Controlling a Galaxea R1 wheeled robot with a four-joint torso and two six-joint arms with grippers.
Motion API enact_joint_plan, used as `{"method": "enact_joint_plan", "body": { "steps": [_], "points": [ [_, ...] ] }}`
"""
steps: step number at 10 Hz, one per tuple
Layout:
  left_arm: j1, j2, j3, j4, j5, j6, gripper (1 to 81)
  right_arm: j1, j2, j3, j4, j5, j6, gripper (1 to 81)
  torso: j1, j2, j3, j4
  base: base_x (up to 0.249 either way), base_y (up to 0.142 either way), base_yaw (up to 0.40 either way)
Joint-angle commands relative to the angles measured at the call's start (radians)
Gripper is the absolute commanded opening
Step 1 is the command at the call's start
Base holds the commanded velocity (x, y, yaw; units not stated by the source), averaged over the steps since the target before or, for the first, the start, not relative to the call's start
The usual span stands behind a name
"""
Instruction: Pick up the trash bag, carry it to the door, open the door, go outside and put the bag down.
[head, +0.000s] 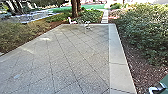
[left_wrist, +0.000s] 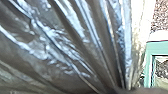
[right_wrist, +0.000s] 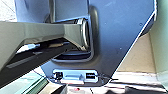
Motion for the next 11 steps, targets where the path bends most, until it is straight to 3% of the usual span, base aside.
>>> {"method": "enact_joint_plan", "body": {
  "steps": [1,4,6,11],
  "points": [
    [-0.206,-0.005,-0.17,-0.053,0.251,-0.006,1.0,0.008,0.024,0.017,-0.01,-0.078,-0.008,81.1,0.0,0.0,0.0,0.0,0.0,0.0,0.0],
    [-0.334,0.005,-0.242,-0.066,0.354,-0.009,1.0,0.005,0.02,0.012,-0.01,-0.078,-0.007,81.1,0.0,0.0,-0.001,0.0,0.0,0.0,0.0],
    [-0.416,0.005,-0.29,-0.061,0.422,-0.033,1.0,0.002,0.019,0.014,-0.01,-0.077,-0.007,81.1,0.0,0.001,-0.001,0.0,0.0,0.0,0.0],
    [-0.585,0.005,-0.414,-0.029,0.562,-0.061,1.0,0.002,0.019,0.014,-0.008,-0.077,-0.007,81.1,0.001,0.001,-0.002,0.0,0.0,0.0,0.0]
  ]
}}
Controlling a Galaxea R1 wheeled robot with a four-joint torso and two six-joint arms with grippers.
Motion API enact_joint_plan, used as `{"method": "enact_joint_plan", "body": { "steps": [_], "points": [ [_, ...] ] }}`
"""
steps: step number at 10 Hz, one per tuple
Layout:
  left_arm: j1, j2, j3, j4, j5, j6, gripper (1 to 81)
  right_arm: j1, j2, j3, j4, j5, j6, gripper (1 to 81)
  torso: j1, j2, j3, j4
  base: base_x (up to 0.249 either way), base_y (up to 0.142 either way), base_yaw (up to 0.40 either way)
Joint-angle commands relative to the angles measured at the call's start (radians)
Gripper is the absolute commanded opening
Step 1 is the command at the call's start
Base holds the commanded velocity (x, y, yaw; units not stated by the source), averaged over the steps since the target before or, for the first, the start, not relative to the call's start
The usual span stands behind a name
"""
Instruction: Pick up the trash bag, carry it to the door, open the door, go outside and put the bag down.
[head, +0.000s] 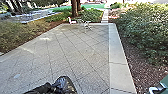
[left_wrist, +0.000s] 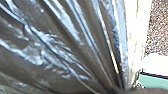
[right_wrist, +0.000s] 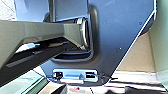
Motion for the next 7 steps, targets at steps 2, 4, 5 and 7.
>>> {"method": "enact_joint_plan", "body": {
  "steps": [2,4,5,7],
  "points": [
    [-0.195,-0.037,-0.08,0.006,0.151,-0.031,81.1,0.003,0.02,0.012,-0.007,-0.078,-0.007,81.1,0.0,0.0,0.0,0.0,0.0,0.0,0.0],
    [-0.175,-0.026,-0.08,0.011,0.154,-0.033,81.1,0.004,0.02,0.017,-0.006,-0.078,-0.007,81.1,0.0,0.0,0.0,0.0,0.0,0.0,0.0],
    [-0.132,-0.005,-0.079,0.026,0.154,-0.031,81.1,0.004,0.02,0.015,-0.003,-0.078,-0.006,81.1,0.0,0.0,0.0,0.0,0.0,0.0,0.0],
    [0.029,0.083,-0.08,0.126,0.122,-0.021,81.1,0.006,0.02,0.017,-0.001,-0.076,-0.006,81.1,0.0,0.0,0.094,0.0,0.0,0.0,0.0]
  ]
}}
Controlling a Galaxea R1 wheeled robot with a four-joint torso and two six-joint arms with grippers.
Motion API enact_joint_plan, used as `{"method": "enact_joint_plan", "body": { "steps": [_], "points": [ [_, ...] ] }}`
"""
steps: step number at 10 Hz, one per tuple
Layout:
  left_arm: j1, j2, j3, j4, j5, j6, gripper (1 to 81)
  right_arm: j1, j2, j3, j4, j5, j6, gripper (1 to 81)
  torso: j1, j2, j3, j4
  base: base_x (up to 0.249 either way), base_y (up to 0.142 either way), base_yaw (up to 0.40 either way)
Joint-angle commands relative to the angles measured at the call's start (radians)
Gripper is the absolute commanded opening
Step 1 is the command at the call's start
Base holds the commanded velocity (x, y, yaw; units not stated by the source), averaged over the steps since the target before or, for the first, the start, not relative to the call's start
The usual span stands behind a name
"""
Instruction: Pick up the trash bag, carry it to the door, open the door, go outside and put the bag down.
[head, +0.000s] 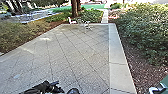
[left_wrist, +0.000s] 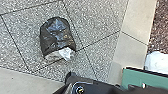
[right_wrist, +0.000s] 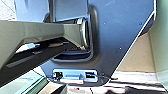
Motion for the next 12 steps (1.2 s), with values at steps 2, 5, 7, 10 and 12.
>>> {"method": "enact_joint_plan", "body": {
  "steps": [2,5,7,10,12],
  "points": [
    [0.177,0.15,-0.017,0.207,-0.087,0.01,81.1,0.01,0.02,0.015,-0.001,-0.076,-0.005,81.1,0.0,0.0,0.115,0.0,0.0,0.0,0.0],
    [0.347,0.159,-0.006,0.221,-0.145,0.055,81.1,0.012,0.02,0.016,0.0,-0.075,-0.004,81.1,-0.001,0.0,0.093,0.0,0.0,0.0,0.0],
    [0.466,0.161,0.024,0.223,-0.238,0.101,81.1,0.013,0.022,0.018,0.0,-0.076,-0.001,81.1,-0.001,-0.001,0.101,-0.021,0.0,0.0,0.0],
    [0.606,0.175,0.049,0.227,-0.332,0.16,81.1,0.013,0.02,0.013,0.0,-0.075,0.001,81.1,-0.001,-0.001,0.098,-0.123,0.0,0.0,0.0],
    [0.656,0.179,0.049,0.226,-0.335,0.189,81.1,0.013,0.02,0.018,0.0,-0.075,0.001,81.1,-0.001,-0.001,0.098,-0.188,0.0,0.0,0.0]
  ]
}}
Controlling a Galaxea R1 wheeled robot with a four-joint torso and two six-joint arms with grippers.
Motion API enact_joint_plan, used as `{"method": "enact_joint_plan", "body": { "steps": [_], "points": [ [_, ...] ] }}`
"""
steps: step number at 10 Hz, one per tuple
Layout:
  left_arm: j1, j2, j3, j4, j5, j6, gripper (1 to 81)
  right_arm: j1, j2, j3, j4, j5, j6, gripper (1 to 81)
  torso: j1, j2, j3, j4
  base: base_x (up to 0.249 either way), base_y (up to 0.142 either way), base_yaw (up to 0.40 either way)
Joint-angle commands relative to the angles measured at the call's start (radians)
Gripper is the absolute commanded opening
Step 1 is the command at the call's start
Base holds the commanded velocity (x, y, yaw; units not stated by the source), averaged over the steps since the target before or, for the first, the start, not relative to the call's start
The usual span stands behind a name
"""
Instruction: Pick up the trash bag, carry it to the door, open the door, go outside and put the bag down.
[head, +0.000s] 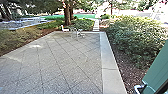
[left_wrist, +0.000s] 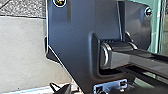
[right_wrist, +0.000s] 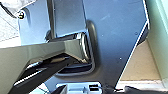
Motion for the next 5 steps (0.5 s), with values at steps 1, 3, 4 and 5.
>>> {"method": "enact_joint_plan", "body": {
  "steps": [1,3,4,5],
  "points": [
    [0.014,0.012,0.006,0.012,0.015,0.061,81.1,0.021,0.016,0.013,0.0,-0.071,-0.003,81.1,0.0,0.0,0.0,0.003,0.0,0.0,0.0],
    [0.078,0.042,0.006,0.012,-0.1,0.061,81.1,0.018,0.014,0.013,0.0,-0.07,-0.003,81.1,0.0,0.0,0.094,-0.044,0.0,0.0,0.0],
    [0.099,0.048,0.006,0.012,-0.131,0.061,81.1,0.016,0.014,0.014,-0.002,-0.07,-0.003,81.1,0.0,0.0,0.108,-0.05,0.0,0.0,0.0],
    [0.108,0.054,0.006,0.006,-0.146,0.061,81.1,0.016,0.016,0.014,-0.002,-0.07,-0.003,81.1,0.0,0.0,0.129,-0.051,0.0,0.0,0.0]
  ]
}}
